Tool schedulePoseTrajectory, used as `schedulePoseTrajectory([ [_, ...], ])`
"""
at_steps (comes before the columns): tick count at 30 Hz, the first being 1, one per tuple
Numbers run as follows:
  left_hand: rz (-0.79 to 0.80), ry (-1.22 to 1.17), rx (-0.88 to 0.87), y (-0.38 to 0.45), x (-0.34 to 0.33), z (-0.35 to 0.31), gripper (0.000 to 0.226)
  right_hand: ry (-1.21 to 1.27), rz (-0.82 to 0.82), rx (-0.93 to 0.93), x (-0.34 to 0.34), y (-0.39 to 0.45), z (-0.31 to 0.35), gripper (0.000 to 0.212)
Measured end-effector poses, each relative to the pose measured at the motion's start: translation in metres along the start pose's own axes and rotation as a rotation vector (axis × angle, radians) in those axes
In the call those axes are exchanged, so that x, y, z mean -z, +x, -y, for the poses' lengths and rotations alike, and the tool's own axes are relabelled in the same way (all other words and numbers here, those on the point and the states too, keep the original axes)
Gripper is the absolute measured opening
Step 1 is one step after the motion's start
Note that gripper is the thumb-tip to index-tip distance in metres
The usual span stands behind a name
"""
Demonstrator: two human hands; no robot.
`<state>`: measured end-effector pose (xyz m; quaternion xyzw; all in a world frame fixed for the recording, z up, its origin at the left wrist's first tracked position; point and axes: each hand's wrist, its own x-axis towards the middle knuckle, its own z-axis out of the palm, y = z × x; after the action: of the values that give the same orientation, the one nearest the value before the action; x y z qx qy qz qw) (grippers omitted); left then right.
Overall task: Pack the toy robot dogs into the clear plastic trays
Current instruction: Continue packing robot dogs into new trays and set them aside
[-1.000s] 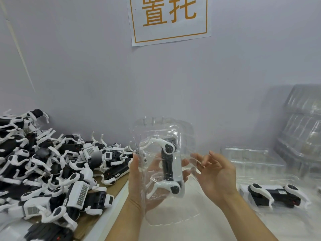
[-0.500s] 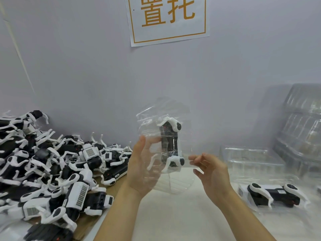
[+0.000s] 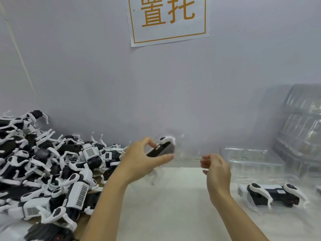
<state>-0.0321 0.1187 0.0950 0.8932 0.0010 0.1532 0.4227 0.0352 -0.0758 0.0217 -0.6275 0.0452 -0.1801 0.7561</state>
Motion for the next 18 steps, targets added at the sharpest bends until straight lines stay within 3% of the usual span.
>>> schedulePoseTrajectory([
  [3, 0.076, 0.470, 0.056, 0.000, -0.001, 0.014, 0.062, -0.030, -0.080, 0.056, -0.002, 0.000, 0.001, 0.024],
  [5, 0.164, 0.598, 0.043, -0.001, -0.010, 0.017, 0.063, -0.045, -0.073, 0.093, -0.002, 0.000, 0.002, 0.022],
  [13, 0.515, 0.594, -0.082, -0.006, -0.066, 0.007, 0.074, -0.075, 0.000, 0.248, -0.001, -0.001, 0.017, 0.020],
  [16, 0.543, 0.473, -0.055, -0.008, -0.066, 0.007, 0.086, -0.065, 0.023, 0.297, 0.000, -0.001, 0.024, 0.021],
  [18, 0.464, 0.334, -0.012, -0.006, -0.056, 0.008, 0.084, -0.068, 0.057, 0.326, -0.002, -0.003, 0.027, 0.022],
])
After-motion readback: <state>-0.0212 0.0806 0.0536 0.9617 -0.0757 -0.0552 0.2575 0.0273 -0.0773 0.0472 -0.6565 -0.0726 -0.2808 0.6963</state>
